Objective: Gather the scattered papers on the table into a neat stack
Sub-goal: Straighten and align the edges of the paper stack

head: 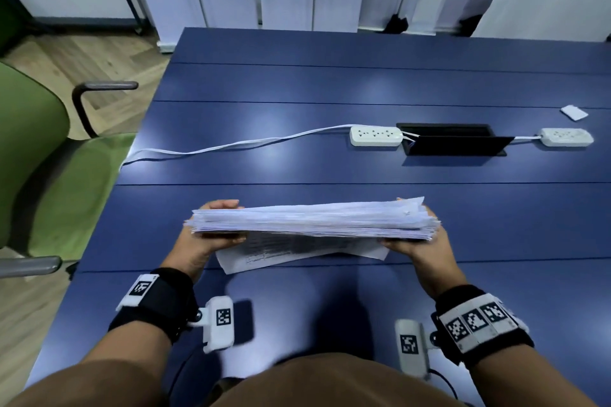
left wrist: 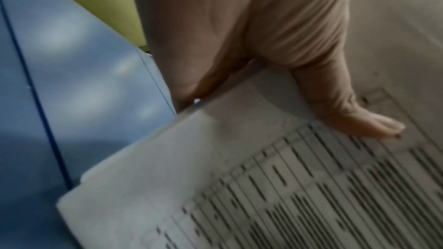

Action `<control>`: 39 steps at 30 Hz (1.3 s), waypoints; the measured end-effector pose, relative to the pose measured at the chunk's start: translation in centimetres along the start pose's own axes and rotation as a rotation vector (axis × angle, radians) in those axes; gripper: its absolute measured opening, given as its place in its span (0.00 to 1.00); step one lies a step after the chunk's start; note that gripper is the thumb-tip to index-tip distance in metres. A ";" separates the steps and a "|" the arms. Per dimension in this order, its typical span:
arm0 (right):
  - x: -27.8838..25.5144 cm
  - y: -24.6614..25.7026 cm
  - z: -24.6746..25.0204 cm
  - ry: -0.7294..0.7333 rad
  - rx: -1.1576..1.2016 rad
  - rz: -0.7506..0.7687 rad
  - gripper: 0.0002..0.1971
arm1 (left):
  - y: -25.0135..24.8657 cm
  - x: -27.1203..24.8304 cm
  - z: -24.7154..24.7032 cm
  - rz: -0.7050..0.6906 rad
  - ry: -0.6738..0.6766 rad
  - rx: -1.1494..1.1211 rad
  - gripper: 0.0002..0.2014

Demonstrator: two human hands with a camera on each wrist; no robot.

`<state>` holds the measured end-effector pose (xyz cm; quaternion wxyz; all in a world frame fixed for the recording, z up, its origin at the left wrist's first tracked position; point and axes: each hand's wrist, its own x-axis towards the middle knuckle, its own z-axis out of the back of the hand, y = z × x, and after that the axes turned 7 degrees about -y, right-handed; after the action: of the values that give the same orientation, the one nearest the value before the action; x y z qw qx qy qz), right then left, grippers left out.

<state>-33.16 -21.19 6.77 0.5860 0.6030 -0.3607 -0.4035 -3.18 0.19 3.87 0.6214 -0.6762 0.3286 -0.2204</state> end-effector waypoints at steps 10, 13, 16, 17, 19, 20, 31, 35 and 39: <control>0.5 -0.4 0.0 0.025 -0.008 -0.014 0.30 | 0.7 0.0 -0.9 0.049 -0.050 -0.017 0.41; 1.0 -1.1 0.7 0.017 0.002 -0.039 0.31 | 1.1 0.4 -0.4 0.040 -0.075 -0.030 0.35; 0.3 -1.5 0.4 0.015 -0.015 -0.040 0.30 | 1.5 0.2 -1.0 0.064 -0.094 -0.011 0.28; 0.1 -1.6 0.2 -0.001 -0.025 -0.025 0.24 | 1.4 0.0 -1.4 0.054 -0.102 -0.004 0.26; 0.1 -1.3 -0.2 -0.011 -0.004 -0.007 0.14 | 1.2 0.1 -1.5 0.041 -0.133 -0.042 0.29; 0.4 -1.5 -0.2 -0.024 0.011 -0.019 0.17 | 1.1 0.3 -1.4 0.040 -0.141 -0.066 0.31; 1.4 2.0 -4.1 -0.283 0.074 0.101 0.11 | -4.1 0.6 -6.2 -0.189 -0.408 -0.040 0.11; 0.7 2.6 -4.3 -0.284 0.139 0.170 0.13 | -4.7 0.0 -6.5 -0.276 -0.397 -0.048 0.12; 0.7 0.7 -2.0 -0.197 0.077 0.084 0.26 | -2.6 -0.1 -4.2 -0.220 -0.358 -0.012 0.21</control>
<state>-31.05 -21.01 7.37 0.5407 0.5667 -0.4568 -0.4217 -5.73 -2.65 7.00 0.6381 -0.7400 0.1386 -0.1614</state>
